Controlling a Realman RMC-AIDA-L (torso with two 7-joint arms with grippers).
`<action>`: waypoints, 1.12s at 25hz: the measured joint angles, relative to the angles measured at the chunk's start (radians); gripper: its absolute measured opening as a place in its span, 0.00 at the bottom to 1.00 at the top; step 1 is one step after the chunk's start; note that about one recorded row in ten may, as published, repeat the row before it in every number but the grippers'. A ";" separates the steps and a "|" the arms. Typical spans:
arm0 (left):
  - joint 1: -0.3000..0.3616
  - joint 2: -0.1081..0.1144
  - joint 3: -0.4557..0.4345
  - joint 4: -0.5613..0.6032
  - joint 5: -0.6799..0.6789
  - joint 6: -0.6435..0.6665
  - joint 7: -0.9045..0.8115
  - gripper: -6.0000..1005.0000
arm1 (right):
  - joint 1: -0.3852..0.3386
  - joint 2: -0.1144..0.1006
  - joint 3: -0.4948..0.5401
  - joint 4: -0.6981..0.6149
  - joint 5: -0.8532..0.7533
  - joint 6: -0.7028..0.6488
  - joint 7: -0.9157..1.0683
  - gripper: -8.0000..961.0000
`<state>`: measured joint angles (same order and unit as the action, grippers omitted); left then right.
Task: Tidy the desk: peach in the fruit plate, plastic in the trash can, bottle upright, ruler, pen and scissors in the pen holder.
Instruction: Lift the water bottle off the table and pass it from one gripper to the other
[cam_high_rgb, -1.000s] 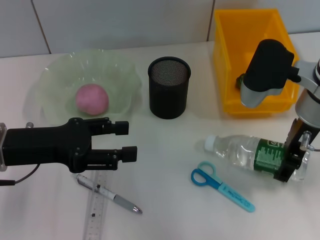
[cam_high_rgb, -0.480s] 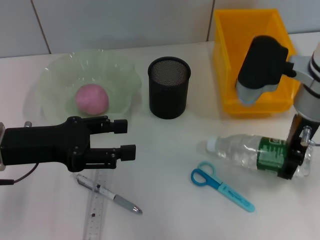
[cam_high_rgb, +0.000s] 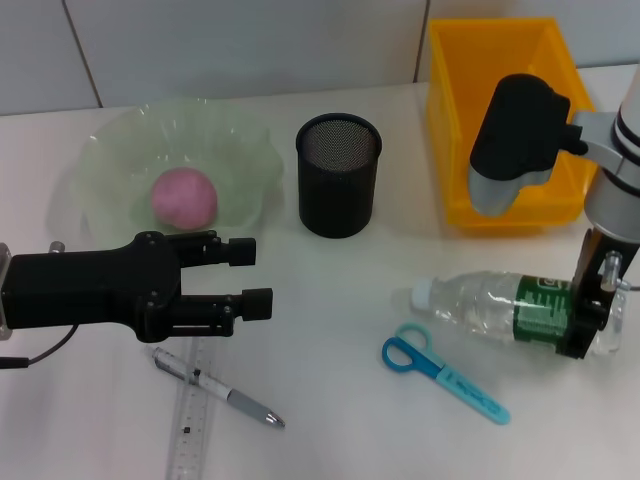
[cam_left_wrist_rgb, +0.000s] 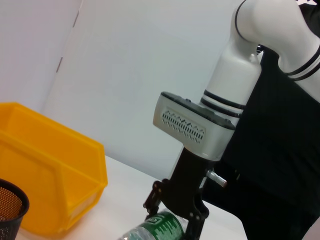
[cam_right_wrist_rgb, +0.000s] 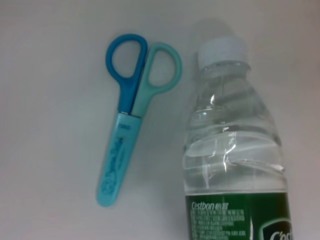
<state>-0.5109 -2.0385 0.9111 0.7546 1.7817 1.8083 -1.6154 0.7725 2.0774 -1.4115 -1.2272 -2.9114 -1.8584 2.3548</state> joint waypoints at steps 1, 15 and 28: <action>0.000 0.000 0.000 0.000 0.000 0.000 0.000 0.78 | 0.002 0.000 0.006 -0.005 0.000 -0.003 -0.001 0.80; -0.002 0.000 0.000 0.000 0.001 0.000 0.001 0.78 | 0.020 0.003 0.004 0.020 0.008 0.010 -0.003 0.80; -0.005 0.003 -0.002 0.000 0.001 -0.002 0.002 0.78 | 0.015 0.003 -0.007 0.004 0.029 0.000 -0.002 0.80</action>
<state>-0.5162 -2.0356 0.9096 0.7547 1.7825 1.8065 -1.6131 0.7878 2.0806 -1.4184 -1.2232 -2.8827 -1.8579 2.3525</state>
